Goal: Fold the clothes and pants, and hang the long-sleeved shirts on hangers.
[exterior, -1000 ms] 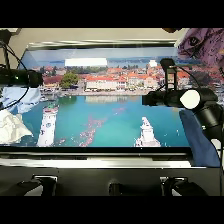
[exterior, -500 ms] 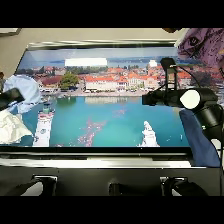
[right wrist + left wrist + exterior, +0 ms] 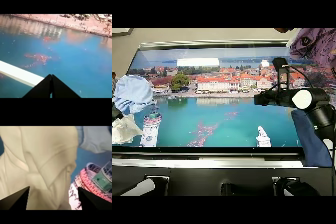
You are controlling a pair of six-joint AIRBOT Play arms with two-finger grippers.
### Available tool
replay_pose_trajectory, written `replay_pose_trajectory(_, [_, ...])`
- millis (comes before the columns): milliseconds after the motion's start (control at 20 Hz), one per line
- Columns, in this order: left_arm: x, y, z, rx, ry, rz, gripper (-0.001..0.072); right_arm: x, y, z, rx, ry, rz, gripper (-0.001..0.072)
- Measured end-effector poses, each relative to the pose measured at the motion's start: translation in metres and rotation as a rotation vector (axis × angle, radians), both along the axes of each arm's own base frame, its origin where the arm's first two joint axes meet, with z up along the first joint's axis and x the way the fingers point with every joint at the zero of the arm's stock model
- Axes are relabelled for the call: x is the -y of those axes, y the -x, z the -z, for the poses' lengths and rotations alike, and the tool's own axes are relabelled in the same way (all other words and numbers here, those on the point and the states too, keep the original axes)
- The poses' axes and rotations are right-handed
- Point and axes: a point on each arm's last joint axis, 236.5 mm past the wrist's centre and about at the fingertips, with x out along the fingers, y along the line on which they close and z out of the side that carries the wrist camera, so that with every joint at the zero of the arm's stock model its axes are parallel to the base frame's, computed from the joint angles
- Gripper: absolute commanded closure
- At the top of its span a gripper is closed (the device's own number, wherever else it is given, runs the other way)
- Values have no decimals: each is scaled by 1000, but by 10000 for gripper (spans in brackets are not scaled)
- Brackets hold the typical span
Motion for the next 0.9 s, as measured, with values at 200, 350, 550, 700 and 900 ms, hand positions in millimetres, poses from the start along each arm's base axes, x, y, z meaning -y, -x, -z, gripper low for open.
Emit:
replay_pose_trajectory(200, [-13,0,38,-25,29,-31,438,2,0,0,2,10,0,681])
replay_pose_trajectory(350, [-6,-5,50,-16,72,-38,690,2,0,0,2,10,0,682])
replay_pose_trajectory(550, [40,-22,44,-17,123,34,691,2,-1,1,3,13,1,682])
replay_pose_trajectory(700, [112,-49,20,32,161,160,691,2,-1,1,3,12,1,682])
replay_pose_trajectory(900, [270,-75,-11,130,289,419,691,2,0,1,2,13,0,681])
